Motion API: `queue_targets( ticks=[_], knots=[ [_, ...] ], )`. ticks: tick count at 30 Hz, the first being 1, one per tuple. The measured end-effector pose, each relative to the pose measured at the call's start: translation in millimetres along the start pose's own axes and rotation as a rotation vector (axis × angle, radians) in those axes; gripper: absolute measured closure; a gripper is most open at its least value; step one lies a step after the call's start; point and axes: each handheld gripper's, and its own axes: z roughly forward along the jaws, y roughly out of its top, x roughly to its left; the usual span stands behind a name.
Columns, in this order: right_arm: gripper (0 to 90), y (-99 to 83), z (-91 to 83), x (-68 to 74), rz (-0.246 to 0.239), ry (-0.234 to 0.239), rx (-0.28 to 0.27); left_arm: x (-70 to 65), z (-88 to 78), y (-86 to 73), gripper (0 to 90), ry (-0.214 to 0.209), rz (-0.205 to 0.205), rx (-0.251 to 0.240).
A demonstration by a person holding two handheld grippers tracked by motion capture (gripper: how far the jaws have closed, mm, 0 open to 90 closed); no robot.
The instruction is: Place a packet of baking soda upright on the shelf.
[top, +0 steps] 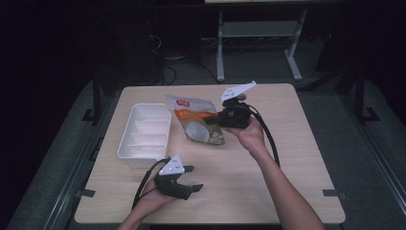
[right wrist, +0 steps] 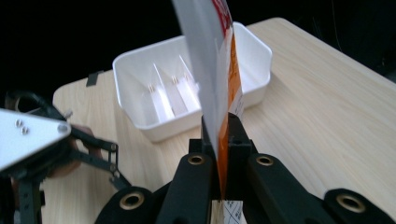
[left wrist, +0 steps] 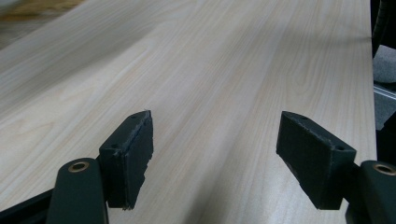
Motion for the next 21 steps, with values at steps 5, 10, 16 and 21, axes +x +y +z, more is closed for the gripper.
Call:
queue_targets(
  ticks=[5,10,16,21],
  knots=[
    [90.0,15.0,13.3,2.8,-0.015,0.028,-0.005,-0.9,0.6,-0.8,26.1,0.005,0.016,0.015],
    [90.0,28.8,26.3,6.8,-0.035,0.048,-0.014,-1.7,2.3,-1.7,25.7,0.004,0.031,0.03],
    [90.0,46.0,43.5,12.4,-0.06,0.074,-0.016,0.8,0.6,-2.8,25.0,-0.004,0.019,0.021],
    [90.0,58.2,56.7,16.0,-0.071,0.092,-0.027,3.3,-0.2,-4.1,24.8,-0.004,0.009,0.023]
  ],
)
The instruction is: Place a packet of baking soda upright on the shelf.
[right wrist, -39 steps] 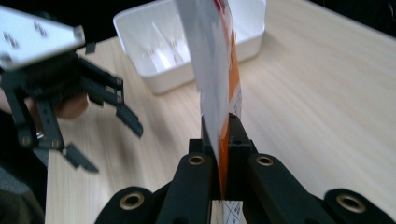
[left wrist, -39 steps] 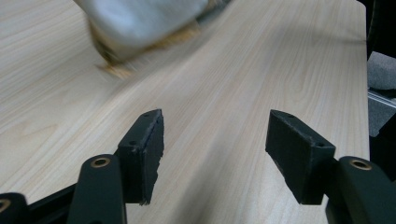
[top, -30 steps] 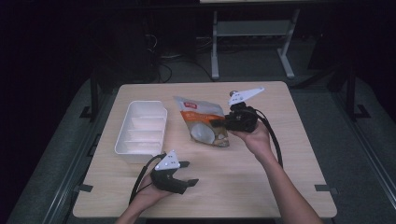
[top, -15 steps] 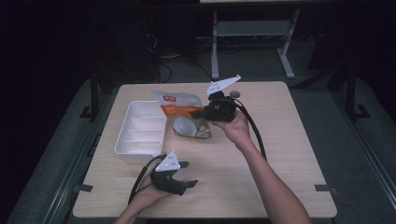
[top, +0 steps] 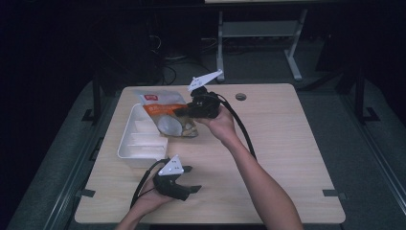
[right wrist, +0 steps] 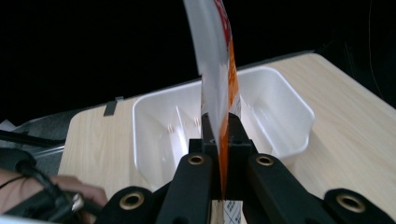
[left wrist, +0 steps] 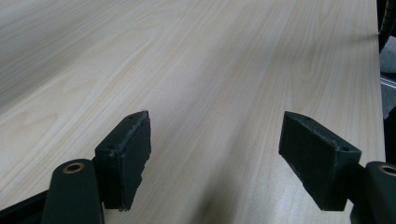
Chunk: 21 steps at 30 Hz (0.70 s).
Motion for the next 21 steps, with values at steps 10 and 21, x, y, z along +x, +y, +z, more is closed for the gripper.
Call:
queue_targets(
  ticks=[10,21],
  knots=[
    [90.0,16.4,28.4,0.4,-0.011,0.035,-0.005,1.8,-0.1,-0.9,23.7,-0.004,-0.001,0.004],
    [90.0,25.0,53.3,-1.4,-0.013,0.047,-0.007,3.5,-0.8,-1.7,23.6,-0.006,-0.003,0.002]
  ],
)
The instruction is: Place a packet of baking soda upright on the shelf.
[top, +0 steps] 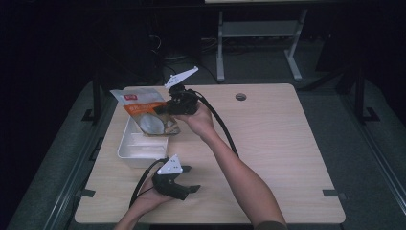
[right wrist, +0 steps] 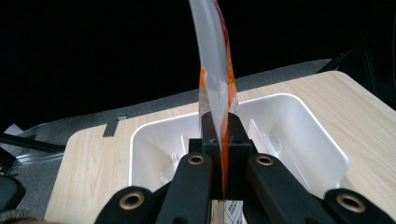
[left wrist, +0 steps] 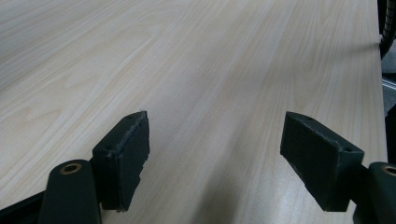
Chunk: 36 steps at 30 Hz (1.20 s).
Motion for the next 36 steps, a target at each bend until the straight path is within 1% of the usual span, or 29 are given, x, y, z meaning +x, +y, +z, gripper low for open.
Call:
queue_targets(
  ticks=[2,4,13,16,22,30,36],
  knots=[
    [90.0,0.2,4.7,-0.6,0.007,0.007,-0.003,0.0,-0.2,-0.1,23.6,0.001,0.0,-0.001],
    [90.0,0.3,10.2,-0.4,0.004,0.004,-0.001,0.2,-0.5,-0.1,23.6,0.0,-0.001,0.0],
    [90.0,-0.7,33.5,-1.9,0.005,0.028,0.005,0.6,-0.6,-0.6,23.6,-0.002,-0.001,0.002],
    [90.0,-1.4,38.6,-2.9,0.006,0.034,0.003,1.0,-0.9,-0.7,23.6,-0.002,0.003,0.004],
    [90.0,-3.3,46.7,-5.1,0.011,0.043,0.003,0.9,-0.5,-1.0,23.6,-0.005,-0.005,0.0],
    [90.0,-6.8,57.8,-7.5,0.012,0.053,-0.003,2.1,-1.0,-1.2,23.6,-0.002,0.002,0.007],
    [90.0,-11.5,67.6,-10.2,0.026,0.066,-0.006,2.8,-1.9,-1.8,23.6,0.0,-0.005,0.003]
  ],
)
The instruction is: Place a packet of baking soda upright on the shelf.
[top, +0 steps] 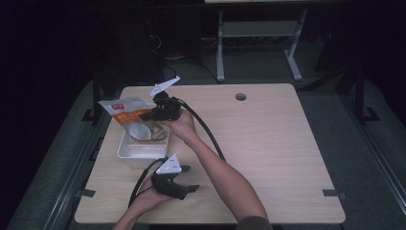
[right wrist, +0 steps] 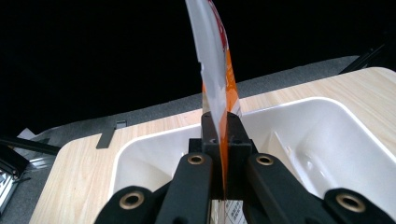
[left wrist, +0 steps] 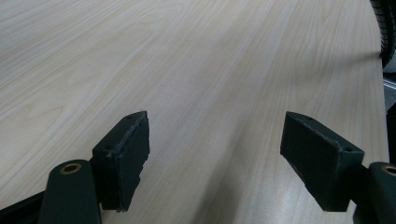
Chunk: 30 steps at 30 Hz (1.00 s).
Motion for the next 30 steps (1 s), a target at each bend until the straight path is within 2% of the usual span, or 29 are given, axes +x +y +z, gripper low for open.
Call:
queue_targets(
  ticks=[4,8,15,19,22,24,30],
  knots=[
    [89.9,-5.1,7.5,-0.6,0.002,0.01,0.003,0.0,0.2,-0.2,23.6,-0.002,0.0,0.003],
    [89.9,-15.6,14.5,-3.2,0.026,0.017,-0.006,-0.1,0.5,-0.1,23.6,-0.003,0.006,0.002],
    [88.9,-29.7,12.5,-11.3,0.075,0.011,-0.032,-0.5,1.5,-0.1,23.6,-0.005,0.008,0.01],
    [81.6,-28.4,13.2,-6.0,0.045,-0.014,0.002,-0.8,1.7,0.0,23.6,-0.006,0.008,0.011],
    [80.7,-29.5,10.3,-5.8,0.03,-0.03,0.044,-0.9,1.6,0.0,23.6,-0.006,0.01,0.011],
    [79.1,-32.7,8.1,-7.3,0.037,-0.028,0.071,-1.2,1.9,-0.1,23.6,-0.006,0.009,0.012],
    [83.2,-43.5,5.2,-7.4,0.026,-0.03,0.133,-0.9,2.7,-0.1,23.6,-0.005,0.009,0.015]
  ],
)
